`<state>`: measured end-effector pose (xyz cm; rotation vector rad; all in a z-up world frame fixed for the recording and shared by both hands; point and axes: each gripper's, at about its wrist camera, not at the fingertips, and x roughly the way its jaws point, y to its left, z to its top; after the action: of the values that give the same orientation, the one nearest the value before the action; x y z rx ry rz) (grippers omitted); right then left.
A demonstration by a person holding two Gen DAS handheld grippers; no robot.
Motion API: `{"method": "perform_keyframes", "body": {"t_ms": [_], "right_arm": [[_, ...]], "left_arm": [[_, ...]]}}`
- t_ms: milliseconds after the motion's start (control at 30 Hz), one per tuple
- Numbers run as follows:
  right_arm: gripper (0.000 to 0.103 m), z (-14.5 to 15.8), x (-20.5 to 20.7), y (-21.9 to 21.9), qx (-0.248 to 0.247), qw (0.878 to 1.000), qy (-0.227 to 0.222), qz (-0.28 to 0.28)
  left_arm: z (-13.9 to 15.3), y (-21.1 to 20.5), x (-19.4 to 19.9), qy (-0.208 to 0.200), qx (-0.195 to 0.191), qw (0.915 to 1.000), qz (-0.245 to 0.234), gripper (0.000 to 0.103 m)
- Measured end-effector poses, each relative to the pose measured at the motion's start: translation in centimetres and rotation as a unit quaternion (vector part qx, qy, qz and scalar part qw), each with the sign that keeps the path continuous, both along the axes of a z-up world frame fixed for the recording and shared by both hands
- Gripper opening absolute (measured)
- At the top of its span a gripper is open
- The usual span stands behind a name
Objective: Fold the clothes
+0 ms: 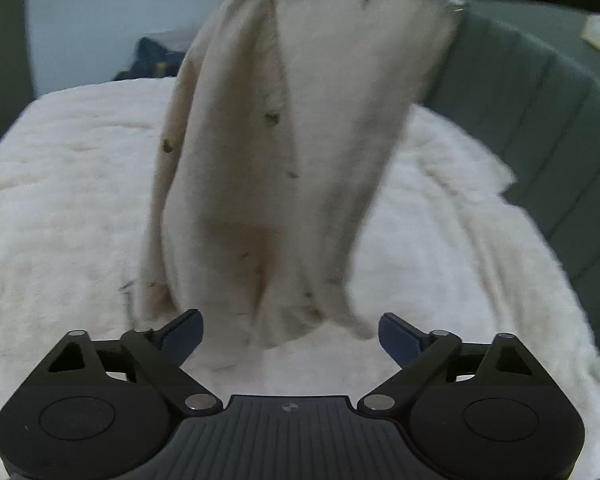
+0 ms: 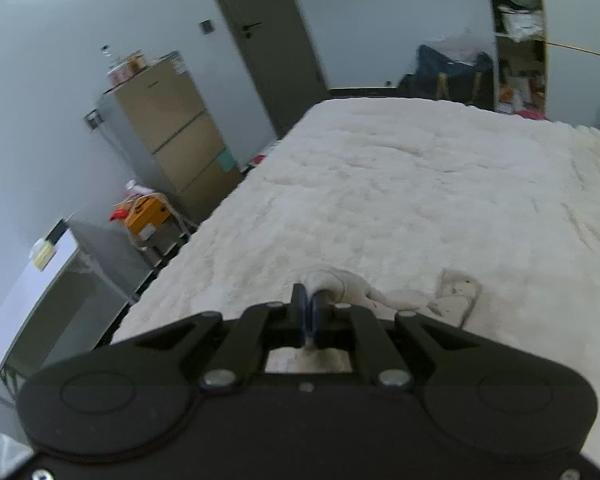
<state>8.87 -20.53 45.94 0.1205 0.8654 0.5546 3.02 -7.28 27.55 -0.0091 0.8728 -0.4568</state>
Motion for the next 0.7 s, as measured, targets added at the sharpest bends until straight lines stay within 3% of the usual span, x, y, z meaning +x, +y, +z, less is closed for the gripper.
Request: {"method": "perform_keyframes", "body": {"t_ms": [100,167,233,400,467,500,600,700], "right_arm": [[0.001,-0.2,0.0,-0.8,-0.004,1.000,-0.002,-0.006],[0.001,-0.5,-0.2,-0.9,-0.006,1.000,-0.004,-0.006],[0.001,-0.9,-0.4,-0.8,-0.006,1.000,-0.004,-0.005],[0.001,-1.4,-1.0,-0.2,-0.008,1.000,-0.006,-0.001],[0.001,-1.5,-1.1,-0.4,-0.007,1.000,-0.005,-0.004],[0.001,-1.6,-1.2,-0.5,-0.007,1.000,-0.005,-0.007],[0.001,-1.6,-1.4,-1.0,-0.014,1.000,-0.011,-0.019],[0.001,-2.0,-1.6,-1.8,-0.011,0.999,-0.008,-0.030]], "left_arm": [[0.1,-0.1,-0.6,-0.009,-0.007,0.9997,-0.019,0.090],[0.0,-0.1,-0.3,0.000,-0.018,0.9997,-0.019,0.078],[-0.1,-0.1,0.4,0.023,-0.032,0.9992,-0.008,0.055],[0.4,-0.2,1.7,0.024,-0.068,0.9974,-0.001,0.045],[0.4,-0.2,2.2,0.032,-0.080,0.9963,-0.003,0.021],[0.3,0.0,2.5,0.041,-0.072,0.9966,0.001,0.003],[0.8,1.4,3.3,0.042,-0.030,0.9979,0.038,0.002],[3.1,3.7,4.2,0.007,-0.001,0.9987,0.051,0.002]]}}
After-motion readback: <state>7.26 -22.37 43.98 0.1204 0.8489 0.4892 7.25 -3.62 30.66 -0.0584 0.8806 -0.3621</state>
